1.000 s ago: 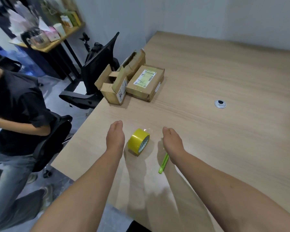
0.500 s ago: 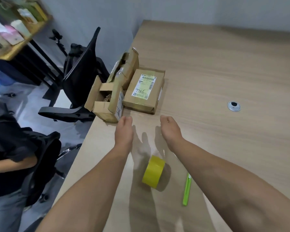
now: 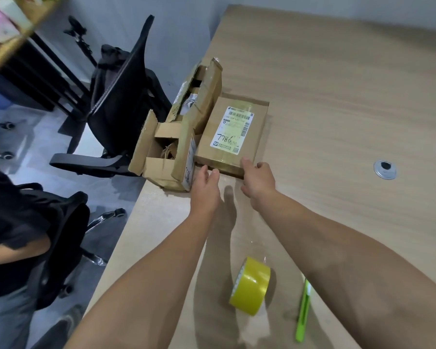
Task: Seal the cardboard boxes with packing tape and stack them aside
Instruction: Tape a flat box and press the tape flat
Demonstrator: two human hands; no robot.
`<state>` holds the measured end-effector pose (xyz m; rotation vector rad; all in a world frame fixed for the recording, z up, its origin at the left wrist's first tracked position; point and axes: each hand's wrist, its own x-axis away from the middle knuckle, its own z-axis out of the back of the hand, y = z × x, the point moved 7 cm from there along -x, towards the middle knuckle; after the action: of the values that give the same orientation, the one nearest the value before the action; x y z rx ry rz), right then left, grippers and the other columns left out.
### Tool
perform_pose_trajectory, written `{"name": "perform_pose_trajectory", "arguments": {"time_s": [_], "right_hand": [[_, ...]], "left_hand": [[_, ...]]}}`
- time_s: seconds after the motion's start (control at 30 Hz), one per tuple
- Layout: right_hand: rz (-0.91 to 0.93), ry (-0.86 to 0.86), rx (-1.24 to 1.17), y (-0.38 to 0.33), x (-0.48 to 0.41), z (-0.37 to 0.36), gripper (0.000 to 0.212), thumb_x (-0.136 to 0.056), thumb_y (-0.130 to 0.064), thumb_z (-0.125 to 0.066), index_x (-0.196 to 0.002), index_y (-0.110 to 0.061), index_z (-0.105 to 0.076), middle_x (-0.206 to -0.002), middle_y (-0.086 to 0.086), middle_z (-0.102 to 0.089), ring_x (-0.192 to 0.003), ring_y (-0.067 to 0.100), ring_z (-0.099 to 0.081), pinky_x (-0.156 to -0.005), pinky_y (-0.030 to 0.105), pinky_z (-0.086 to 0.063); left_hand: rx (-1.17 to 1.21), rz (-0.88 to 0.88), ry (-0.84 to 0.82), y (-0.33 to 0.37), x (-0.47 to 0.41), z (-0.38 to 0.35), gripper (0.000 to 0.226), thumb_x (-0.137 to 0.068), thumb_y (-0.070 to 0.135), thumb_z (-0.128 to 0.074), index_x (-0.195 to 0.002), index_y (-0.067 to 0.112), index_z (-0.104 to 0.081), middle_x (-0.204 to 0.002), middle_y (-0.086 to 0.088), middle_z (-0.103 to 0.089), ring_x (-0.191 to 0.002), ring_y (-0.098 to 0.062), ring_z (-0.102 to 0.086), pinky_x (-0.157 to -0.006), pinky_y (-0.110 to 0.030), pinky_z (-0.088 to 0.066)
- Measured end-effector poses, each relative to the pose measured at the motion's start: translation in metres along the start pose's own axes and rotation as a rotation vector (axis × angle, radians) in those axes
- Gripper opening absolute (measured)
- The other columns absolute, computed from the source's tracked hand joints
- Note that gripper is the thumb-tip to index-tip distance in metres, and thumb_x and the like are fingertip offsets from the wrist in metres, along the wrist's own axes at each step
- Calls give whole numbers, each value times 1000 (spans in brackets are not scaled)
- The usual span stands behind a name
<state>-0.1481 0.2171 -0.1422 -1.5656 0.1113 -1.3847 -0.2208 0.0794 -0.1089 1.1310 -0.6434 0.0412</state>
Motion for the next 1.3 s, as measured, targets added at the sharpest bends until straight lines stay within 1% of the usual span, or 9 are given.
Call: {"name": "perform_pose_trajectory", "arguments": {"time_s": [0.1,0.2,0.37,0.6,0.8,0.93,1.07,1.2,1.3], "right_hand": [[9,60,33,1,-6,3,64,-91,-49,-60,-143,-17,-43,-126,9,-60,-98,29,-61,-94,41,-53],[43,78,70,-4,-7,9,45,-99,-39,-57,-135,-15,-49,-125,7,-60,-103,26,-61,-83,33,-47],[94,74,92,-7,2,20,46,-102,-36,-54,-140,-12,-49,-130,5,-60,-112,26,-61,-97,37,-49],[139,63,47,9,21,55,37,-103,-31,-54,-135,-12,-53,-123,3,-63,-109,24,-61,-93,36,-50],[192,40,60,27,53,106,35,-104,-28,-52,-135,-12,-52,-110,-1,-57,-101,21,-55,-85,30,-39],[223,32,144,50,77,147,32,-102,-27,-53,-130,-13,-57,-102,-2,-64,-101,24,-63,-89,38,-51],[219,24,119,77,96,195,21,-99,-29,-54,-117,-22,-61,-103,-1,-68,-99,26,-67,-93,50,-55],[233,18,77,92,113,240,15,-101,-23,-53,-115,-24,-59,-106,4,-69,-86,22,-66,-87,47,-58],[238,3,47,108,125,274,17,-103,-21,-51,-117,-20,-59,-101,5,-67,-78,21,-61,-80,44,-57]], "left_hand": [[-11,3,3,0,-1,-4,53,-105,38,-43,-155,23,-35,-155,4,-40,-141,-13,-36,-106,-28,-29],[-10,-1,8,1,0,-7,51,-105,38,-43,-154,23,-36,-151,6,-43,-132,-8,-40,-101,-25,-29],[-11,-2,22,3,5,-10,51,-104,39,-44,-152,21,-39,-145,5,-47,-129,-9,-41,-106,-30,-33],[95,42,51,1,34,-9,41,-103,38,-43,-140,23,-49,-122,2,-58,-121,-20,-51,-102,-35,-40],[144,49,116,-1,65,-8,49,-101,42,-46,-147,24,-43,-141,-5,-53,-128,-24,-50,-112,-44,-38],[98,9,113,5,91,-23,49,-99,42,-49,-145,26,-45,-142,-9,-53,-130,-30,-50,-106,-43,-40],[53,-51,62,12,119,-57,49,-101,39,-48,-148,25,-42,-141,0,-53,-120,-22,-51,-95,-34,-39],[39,-89,-4,17,146,-96,52,-102,35,-49,-152,23,-37,-139,7,-48,-109,-14,-47,-84,-26,-38],[-20,-84,-64,10,168,-127,54,-100,35,-49,-152,28,-36,-140,4,-52,-117,-24,-56,-95,-37,-48]]}}
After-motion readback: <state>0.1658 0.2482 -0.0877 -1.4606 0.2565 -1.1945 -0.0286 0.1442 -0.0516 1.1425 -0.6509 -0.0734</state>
